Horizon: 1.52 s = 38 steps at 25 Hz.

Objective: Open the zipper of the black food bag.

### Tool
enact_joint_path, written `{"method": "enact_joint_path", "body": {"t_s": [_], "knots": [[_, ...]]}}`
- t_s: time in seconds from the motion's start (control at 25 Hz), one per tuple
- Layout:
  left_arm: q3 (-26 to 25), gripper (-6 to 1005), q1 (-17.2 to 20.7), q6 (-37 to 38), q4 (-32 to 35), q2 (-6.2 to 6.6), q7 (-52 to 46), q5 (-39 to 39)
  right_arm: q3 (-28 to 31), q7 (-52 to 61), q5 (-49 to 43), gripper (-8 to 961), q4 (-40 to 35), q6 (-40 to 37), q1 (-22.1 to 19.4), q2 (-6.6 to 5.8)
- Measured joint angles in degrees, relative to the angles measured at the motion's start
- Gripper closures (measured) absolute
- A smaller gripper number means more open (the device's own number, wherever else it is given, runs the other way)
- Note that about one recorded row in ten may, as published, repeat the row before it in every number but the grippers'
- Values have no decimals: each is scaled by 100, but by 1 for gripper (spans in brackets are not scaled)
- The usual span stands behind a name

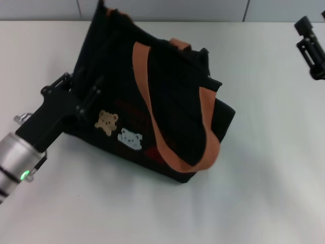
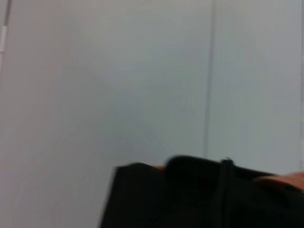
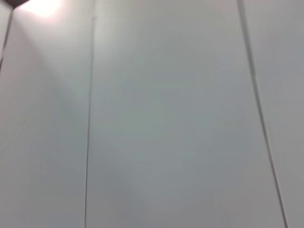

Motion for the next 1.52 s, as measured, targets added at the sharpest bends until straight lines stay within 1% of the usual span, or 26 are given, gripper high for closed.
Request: {"method": "enact_joint_path", "body": {"t_s": [0.04, 0.08, 0.16, 0.28, 0.32, 0.36, 0.44, 0.48, 0.52, 0.56, 0.6, 0.64, 0.68, 0.72, 0.76, 0.8, 0.84, 0.88, 0.92, 0.96, 1.0, 1.04, 1.12, 1.16, 1.32, 1.52], "knots": [[-199, 609, -201, -168, -259, -2, 129, -123, 2, 278, 0, 443, -126, -74, 5, -3], [-199, 561, -201, -168, -259, -2, 129, -123, 2, 278, 0, 389, -126, -74, 5, -3], [-539, 481, -457, -380, -597, 0, 272, -137, -20, 1148, -2, 281, -582, -310, 1, -10], [-539, 383, -457, -380, -597, 0, 272, -137, -34, 1426, -6, 221, -711, -360, -1, -16], [-540, 351, -426, -251, -577, 22, 235, -96, -86, 1917, -29, 200, -996, -481, 0, -43], [-540, 352, -426, -251, -577, 22, 235, -96, -139, 2153, -49, 180, -1140, -574, -4, -59], [-535, 355, -186, 104, -329, 58, 42, -93, -377, 2470, -75, 140, -1430, -847, -24, -95], [-535, 357, -186, 104, -329, 58, 42, -93, -377, 2470, -75, 140, -1430, -847, -24, -95], [-458, 358, 191, 543, 273, 69, -493, -83, -828, 2737, -81, 140, -1742, -1235, -51, -140], [-377, 360, 313, 639, 504, 76, -689, -82, -828, 2737, -81, 140, -1742, -1235, -51, -140], [-335, 362, 370, 685, 625, 80, -804, -84, -1480, 2915, -83, 140, -2030, -1726, -91, -219], [-134, 363, 553, 830, 1004, 89, -1074, -83, -1480, 2915, -83, 140, -2030, -1726, -91, -219], [51, 364, 702, 968, 1308, 101, -1297, -83, -2155, 2987, -83, 140, -2248, -2207, -127, -286], [329, 366, 959, 1259, 1747, 132, -1550, -80, -2594, 2990, -83, 140, -2420, -2456, -140, -313], [329, 368, 959, 1259, 1747, 132, -1550, -80, -2594, 2990, -83, 140, -2420, -2456, -140, -313], [535, 369, 1165, 1499, 2000, 194, -1628, -80, -3211, 2983, -83, 140, -2633, -2596, -135, -319], [535, 368, 1165, 1499, 2000, 194, -1628, -80, -3211, 2983, -83, 140, -2633, -2596, -135, -319], [656, 366, 1246, 1611, 2095, 238, -1642, -79, -3533, 2957, -83, 140, -2705, -2591, -118, -316], [1038, 365, 1346, 1871, 2270, 375, -1740, -68, -4089, 2906, -93, 140, -2784, -2518, -71, -287], [1038, 364, 1346, 1871, 2270, 375, -1740, -68, -4380, 2880, -104, 140, -2811, -2482, -40, -264], [1174, 363, 1357, 1955, 2324, 418, -1787, -56, -4603, 2860, -113, 140, -2834, -2444, -10, -241], [1398, 362, 1358, 2120, 2413, 508, -1887, 37, -4603, 2860, -113, 140, -2834, -2444, -10, -241], [1744, 359, 1270, 2527, 2568, 667, -2106, 438, -5051, 2832, -124, 140, -2853, -2242, 66, -142], [1744, 358, 1270, 2527, 2568, 667, -2106, 438, -5051, 2832, -124, 140, -2853, -2242, 66, -142], [1788, 356, 1190, 2636, 2617, 656, -2246, 651, -5142, 2807, -129, 140, -2854, -2010, 94, -43], [1797, 356, 1187, 2654, 2620, 615, -2250, 656, -5153, 2797, -129, 140, -2835, -1995, 100, -39]]}}
